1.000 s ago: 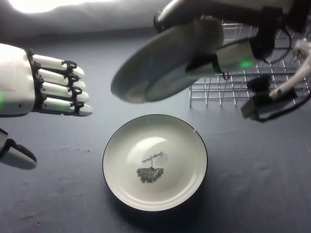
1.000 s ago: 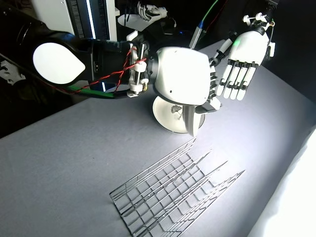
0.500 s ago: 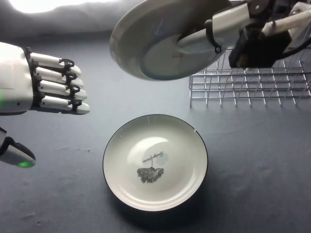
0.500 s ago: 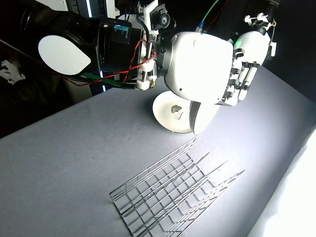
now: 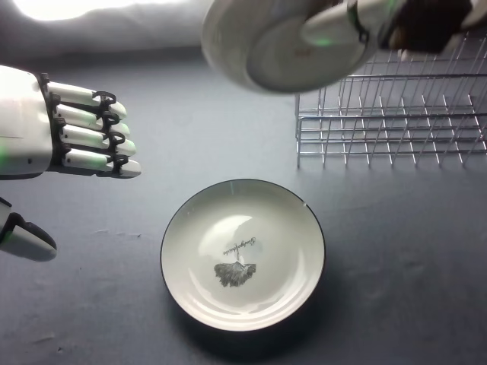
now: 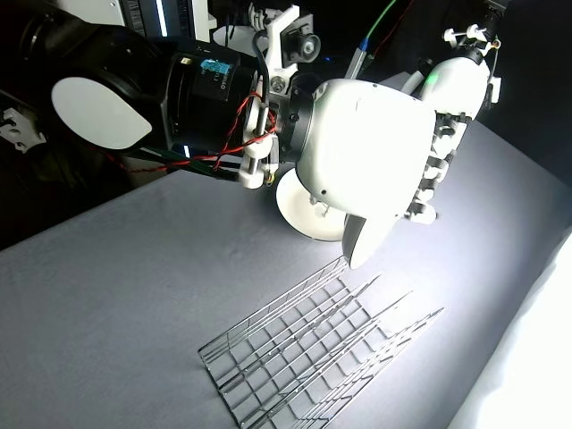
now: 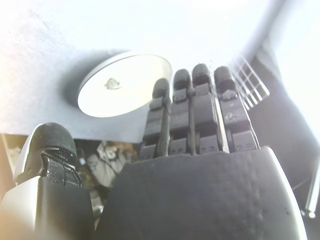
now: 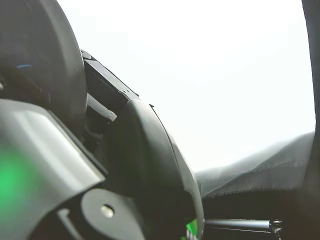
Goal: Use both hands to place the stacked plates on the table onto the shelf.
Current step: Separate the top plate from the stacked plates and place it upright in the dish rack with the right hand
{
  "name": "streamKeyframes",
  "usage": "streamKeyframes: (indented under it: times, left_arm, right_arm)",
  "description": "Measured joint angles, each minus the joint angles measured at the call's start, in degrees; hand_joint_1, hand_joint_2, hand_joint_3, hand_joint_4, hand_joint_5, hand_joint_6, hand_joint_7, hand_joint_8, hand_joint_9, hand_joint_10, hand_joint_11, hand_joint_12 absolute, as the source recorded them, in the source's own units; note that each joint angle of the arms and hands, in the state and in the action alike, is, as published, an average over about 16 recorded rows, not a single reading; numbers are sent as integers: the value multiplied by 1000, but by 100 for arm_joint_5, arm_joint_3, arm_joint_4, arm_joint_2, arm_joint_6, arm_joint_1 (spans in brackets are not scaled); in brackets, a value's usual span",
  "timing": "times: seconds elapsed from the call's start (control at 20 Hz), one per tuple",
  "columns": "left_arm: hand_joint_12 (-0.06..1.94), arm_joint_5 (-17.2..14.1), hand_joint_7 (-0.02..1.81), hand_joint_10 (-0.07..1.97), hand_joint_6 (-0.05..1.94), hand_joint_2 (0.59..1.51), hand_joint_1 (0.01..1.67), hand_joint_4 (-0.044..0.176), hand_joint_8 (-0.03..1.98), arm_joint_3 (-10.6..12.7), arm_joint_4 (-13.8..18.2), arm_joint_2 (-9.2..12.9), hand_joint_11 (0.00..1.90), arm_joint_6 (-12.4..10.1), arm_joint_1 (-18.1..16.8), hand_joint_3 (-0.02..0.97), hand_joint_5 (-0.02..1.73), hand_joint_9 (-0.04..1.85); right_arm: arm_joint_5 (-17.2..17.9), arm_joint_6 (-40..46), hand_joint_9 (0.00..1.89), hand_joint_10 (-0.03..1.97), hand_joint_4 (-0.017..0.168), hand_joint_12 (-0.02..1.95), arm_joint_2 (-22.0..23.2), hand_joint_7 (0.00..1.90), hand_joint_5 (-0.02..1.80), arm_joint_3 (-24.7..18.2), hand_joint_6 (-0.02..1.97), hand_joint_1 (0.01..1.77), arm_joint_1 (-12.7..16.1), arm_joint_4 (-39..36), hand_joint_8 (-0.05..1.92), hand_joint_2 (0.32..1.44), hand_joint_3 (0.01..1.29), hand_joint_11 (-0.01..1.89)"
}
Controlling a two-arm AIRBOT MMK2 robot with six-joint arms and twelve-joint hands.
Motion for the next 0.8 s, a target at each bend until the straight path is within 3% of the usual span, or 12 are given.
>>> streamKeyframes:
  times: [0.4, 0.8]
  left_arm:
    - [339, -86, 191, 11, 18, 1136, 14, 2, 10, 68, 0, -17, 14, -94, 0, 17, 168, 176]
    - [321, -180, 184, 11, 18, 1136, 15, 2, 10, 95, -1, -44, 13, -169, 0, 17, 169, 165]
  right_arm:
    - [-78, -2, 922, 1255, -4, 1466, 92, 993, 822, 303, 1066, 1368, 114, 191, 940, 1006, 13, 660]
    - [-56, -3, 934, 1249, -6, 1464, 310, 994, 838, 477, 1031, 1368, -91, 244, 921, 1006, 13, 663]
